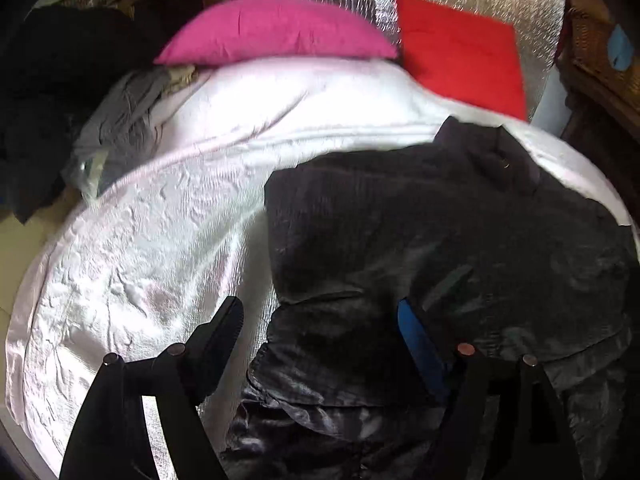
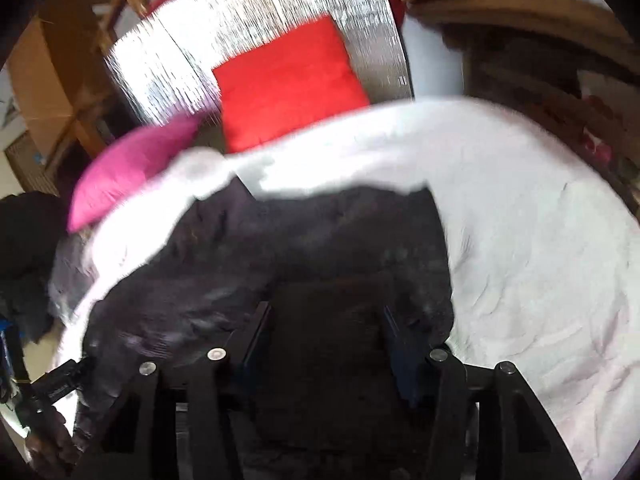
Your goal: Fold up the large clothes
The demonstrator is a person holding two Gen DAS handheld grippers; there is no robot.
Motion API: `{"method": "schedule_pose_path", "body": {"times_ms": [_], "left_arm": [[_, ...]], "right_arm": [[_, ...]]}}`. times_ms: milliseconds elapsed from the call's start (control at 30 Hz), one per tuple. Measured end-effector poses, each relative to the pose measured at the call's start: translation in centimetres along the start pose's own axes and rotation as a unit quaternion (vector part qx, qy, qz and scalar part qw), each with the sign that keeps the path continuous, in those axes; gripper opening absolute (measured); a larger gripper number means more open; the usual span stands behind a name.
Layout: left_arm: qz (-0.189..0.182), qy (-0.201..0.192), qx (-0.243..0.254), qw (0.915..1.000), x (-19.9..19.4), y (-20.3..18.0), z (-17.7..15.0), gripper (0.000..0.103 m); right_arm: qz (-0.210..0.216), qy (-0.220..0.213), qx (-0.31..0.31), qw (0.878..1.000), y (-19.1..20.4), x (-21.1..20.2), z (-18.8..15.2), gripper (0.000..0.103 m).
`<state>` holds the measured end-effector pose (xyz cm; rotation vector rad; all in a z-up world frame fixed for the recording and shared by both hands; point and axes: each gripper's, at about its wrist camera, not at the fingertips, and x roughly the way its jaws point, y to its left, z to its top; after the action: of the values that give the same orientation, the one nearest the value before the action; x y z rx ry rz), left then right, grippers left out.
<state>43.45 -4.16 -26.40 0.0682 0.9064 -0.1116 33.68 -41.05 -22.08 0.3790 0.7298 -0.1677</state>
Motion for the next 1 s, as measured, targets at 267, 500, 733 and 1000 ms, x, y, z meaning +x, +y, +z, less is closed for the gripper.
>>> {"method": "schedule_pose_path", "body": {"times_ms": [267,500,733,1000], "left_arm": [[0.025,0.036,0.046,0.9980,0.3,-2.1,-2.5,0.084],[-0.021,-0.058,0.048,0.9970,-10.4,-1.5,-7.0,0.084],[-0.001,-0.083,0.034,0.9959,-17.7,0.8,-14.9,0.088],[0.057,-0.083,0.072,0.9923,-22.8,1.4,-22.9,0.089]], "right_arm": [[-0.070,0.071,-0.104,0.990,2.2,1.4,-3.1,0.058],[0.032,-0.055,-0.015,0.998,-1.5,-12.1,-3.9,0.063],[0.041,-0.092,0.011,0.995,-5.9,-19.4,-9.8,0.070],[0.051,-0.059,-0.007,0.997,-6.4,-23.8,-16.2,0.070]]}}
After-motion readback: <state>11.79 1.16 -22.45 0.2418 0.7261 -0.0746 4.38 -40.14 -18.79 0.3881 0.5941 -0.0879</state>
